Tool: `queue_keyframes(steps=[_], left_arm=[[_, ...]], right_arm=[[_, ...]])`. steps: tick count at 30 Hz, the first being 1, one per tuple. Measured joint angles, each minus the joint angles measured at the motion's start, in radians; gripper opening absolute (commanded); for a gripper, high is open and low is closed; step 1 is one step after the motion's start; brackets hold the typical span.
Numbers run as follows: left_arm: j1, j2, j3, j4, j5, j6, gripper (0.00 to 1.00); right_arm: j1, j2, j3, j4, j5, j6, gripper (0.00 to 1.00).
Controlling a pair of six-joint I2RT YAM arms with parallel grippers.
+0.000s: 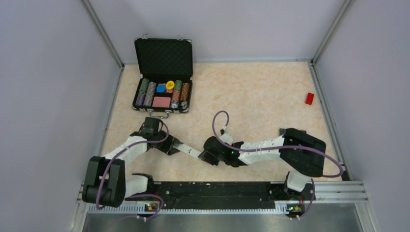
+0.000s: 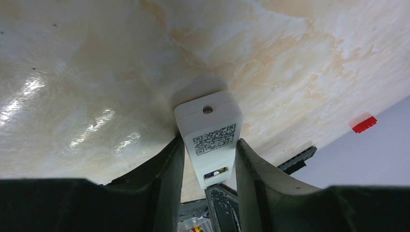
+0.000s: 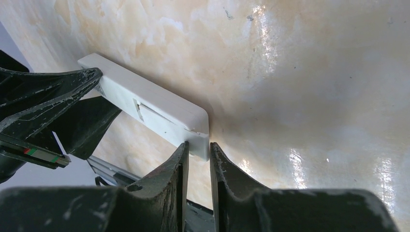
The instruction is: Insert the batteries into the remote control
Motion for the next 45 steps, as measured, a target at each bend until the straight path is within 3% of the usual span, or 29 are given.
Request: queue_keyframes(steps=[28,37,45], left_arm=[[0.004,-0.01,-0.013,0.016,0.008,0.006,0.4],[0.004,-0.018,-0.017,0.024,0.011,0.058,0.38],[0.004,-0.015,-0.017,0.037,0.019,0.112,0.36]], right_arm=[[-0.006,0.081,0.164,-0.18,-0.019,-0.042,0.26],[-0.011,0.134,0.286,-0.331,-0.034,-0.114,0.25],[-0.025,0.203,0.422,-0.486,-0.079,-0.167,0.31]])
